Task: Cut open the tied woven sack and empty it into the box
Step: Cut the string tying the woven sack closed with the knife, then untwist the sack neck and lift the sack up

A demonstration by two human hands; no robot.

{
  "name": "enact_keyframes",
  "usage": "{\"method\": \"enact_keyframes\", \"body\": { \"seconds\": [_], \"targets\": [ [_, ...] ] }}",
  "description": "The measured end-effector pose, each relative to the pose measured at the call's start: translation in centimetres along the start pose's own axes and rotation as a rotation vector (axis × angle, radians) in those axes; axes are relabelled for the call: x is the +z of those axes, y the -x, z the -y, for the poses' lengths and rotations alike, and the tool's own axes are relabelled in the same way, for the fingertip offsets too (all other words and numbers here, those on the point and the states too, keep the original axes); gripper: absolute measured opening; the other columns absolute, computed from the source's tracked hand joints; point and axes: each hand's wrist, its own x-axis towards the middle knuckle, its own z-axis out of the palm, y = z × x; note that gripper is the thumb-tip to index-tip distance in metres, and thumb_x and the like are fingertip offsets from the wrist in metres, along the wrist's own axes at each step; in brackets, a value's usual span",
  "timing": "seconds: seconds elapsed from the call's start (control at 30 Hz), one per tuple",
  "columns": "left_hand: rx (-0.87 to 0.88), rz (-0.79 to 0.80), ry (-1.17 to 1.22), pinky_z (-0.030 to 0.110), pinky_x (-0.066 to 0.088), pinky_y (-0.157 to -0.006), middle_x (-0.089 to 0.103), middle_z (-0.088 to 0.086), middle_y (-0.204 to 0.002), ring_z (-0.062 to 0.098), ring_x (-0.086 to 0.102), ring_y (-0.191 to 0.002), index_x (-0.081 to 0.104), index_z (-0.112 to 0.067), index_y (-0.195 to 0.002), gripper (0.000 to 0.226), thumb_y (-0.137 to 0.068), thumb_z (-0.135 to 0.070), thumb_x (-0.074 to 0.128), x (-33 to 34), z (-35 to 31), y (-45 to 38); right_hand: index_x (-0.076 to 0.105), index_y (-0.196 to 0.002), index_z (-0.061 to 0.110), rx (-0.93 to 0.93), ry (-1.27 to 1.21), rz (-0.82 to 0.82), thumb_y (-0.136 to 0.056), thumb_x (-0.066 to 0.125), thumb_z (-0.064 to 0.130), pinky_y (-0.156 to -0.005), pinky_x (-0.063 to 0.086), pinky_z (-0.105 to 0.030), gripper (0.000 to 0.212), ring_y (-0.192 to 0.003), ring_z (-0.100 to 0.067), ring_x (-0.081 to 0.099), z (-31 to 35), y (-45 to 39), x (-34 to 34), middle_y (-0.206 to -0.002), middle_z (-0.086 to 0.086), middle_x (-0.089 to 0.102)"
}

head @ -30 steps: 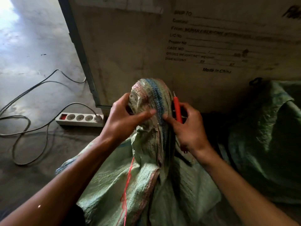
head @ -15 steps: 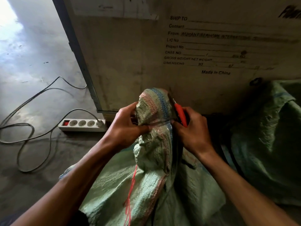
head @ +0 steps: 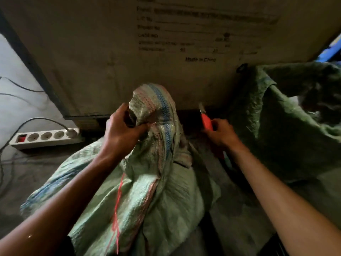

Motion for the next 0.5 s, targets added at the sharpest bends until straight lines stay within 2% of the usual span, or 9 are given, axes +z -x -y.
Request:
{"method": "enact_keyframes", "body": {
  "seconds": [0.07, 0.1, 0.17, 0.2, 0.27, 0.33, 0.4, 0.5],
  "targets": [
    [0.043, -0.005, -0.076, 0.035, 0.057, -0.072, 0.067, -0.010, -0.081, 0.016, 0.067, -0.078, 0.060, -0.021, -0.096, 0.037, -0.067, -0.012, 0.080, 2.2, -0.5, 0.6, 0.061, -0.101, -0.001, 0.101, 0.118, 0.048, -0.077, 0.064, 0.030, -0.070, 0.038, -0.035, 0.039, -0.084, -0.024, 0.055, -5.3, -0.1, 0.6, -0.094, -0.023, 0.063],
    [0.075, 0.007, -0.107, 0.031, 0.054, -0.071, 0.065, -0.015, -0.080, 0.008, 0.065, -0.076, 0.060, -0.024, -0.097, 0.037, -0.067, -0.014, 0.080, 3.0, -0.7, 1.0, 0.060, -0.103, -0.002, 0.162, 0.178, 0.089, -0.078, 0.065, 0.028, -0.070, 0.039, -0.037, 0.040, -0.086, -0.029, 0.058, -7.6, 0.2, 1.3, -0.100, -0.028, 0.063],
    [0.164, 0.068, -0.144, 0.016, 0.049, -0.066, 0.061, -0.021, -0.078, -0.012, 0.058, -0.070, 0.062, -0.023, -0.102, 0.039, -0.067, -0.014, 0.078, 4.8, -0.8, 2.0, 0.056, -0.112, -0.007, 0.245, 0.329, 0.137, -0.082, 0.065, 0.026, -0.077, 0.043, -0.040, 0.045, -0.098, -0.036, 0.060, -12.4, 1.1, 2.9, -0.110, -0.028, 0.063],
    [0.207, 0.101, -0.157, 0.007, 0.044, -0.064, 0.060, -0.022, -0.080, -0.018, 0.056, -0.070, 0.063, -0.020, -0.107, 0.043, -0.067, -0.011, 0.076, 5.5, -0.5, 2.3, 0.057, -0.113, -0.006, 0.267, 0.375, 0.124, -0.084, 0.062, 0.032, -0.081, 0.046, -0.040, 0.048, -0.100, -0.036, 0.061, -14.1, 1.9, 3.5, -0.111, -0.026, 0.064],
    [0.273, 0.166, -0.177, -0.002, 0.038, -0.065, 0.060, -0.018, -0.090, -0.017, 0.054, -0.072, 0.062, -0.015, -0.117, 0.051, -0.067, -0.009, 0.072, 6.4, -0.3, 3.1, 0.058, -0.112, 0.001, 0.351, 0.376, 0.121, -0.086, 0.055, 0.043, -0.087, 0.048, -0.039, 0.049, -0.105, -0.034, 0.062, -16.8, 3.5, 4.2, -0.116, -0.022, 0.064],
    [0.321, 0.211, -0.200, -0.002, 0.039, -0.067, 0.061, -0.012, -0.097, -0.011, 0.052, -0.075, 0.060, -0.014, -0.121, 0.056, -0.066, -0.009, 0.067, 6.7, -0.2, 3.4, 0.056, -0.116, 0.004, 0.428, 0.406, 0.160, -0.091, 0.049, 0.035, -0.093, 0.046, -0.040, 0.041, -0.114, -0.035, 0.058, -18.5, 4.6, 4.2, -0.124, -0.023, 0.059],
    [0.327, 0.222, -0.196, 0.004, 0.044, -0.065, 0.063, -0.008, -0.095, -0.010, 0.054, -0.072, 0.061, -0.015, -0.119, 0.056, -0.065, -0.007, 0.065, 6.8, -0.1, 3.6, 0.054, -0.118, 0.004, 0.446, 0.458, 0.181, -0.093, 0.045, 0.026, -0.095, 0.044, -0.040, 0.034, -0.118, -0.035, 0.055, -19.9, 4.9, 4.3, -0.128, -0.022, 0.056],
    [0.289, 0.207, -0.175, 0.026, 0.054, -0.071, 0.069, -0.006, -0.090, -0.001, 0.060, -0.076, 0.064, -0.020, -0.115, 0.052, -0.065, -0.007, 0.063, 6.2, 0.1, 3.6, 0.056, -0.118, 0.005, 0.469, 0.460, 0.180, -0.095, 0.040, 0.029, -0.096, 0.044, -0.042, 0.038, -0.117, -0.035, 0.056, -20.1, 5.1, 4.8, -0.128, -0.023, 0.057]
  ]
}}
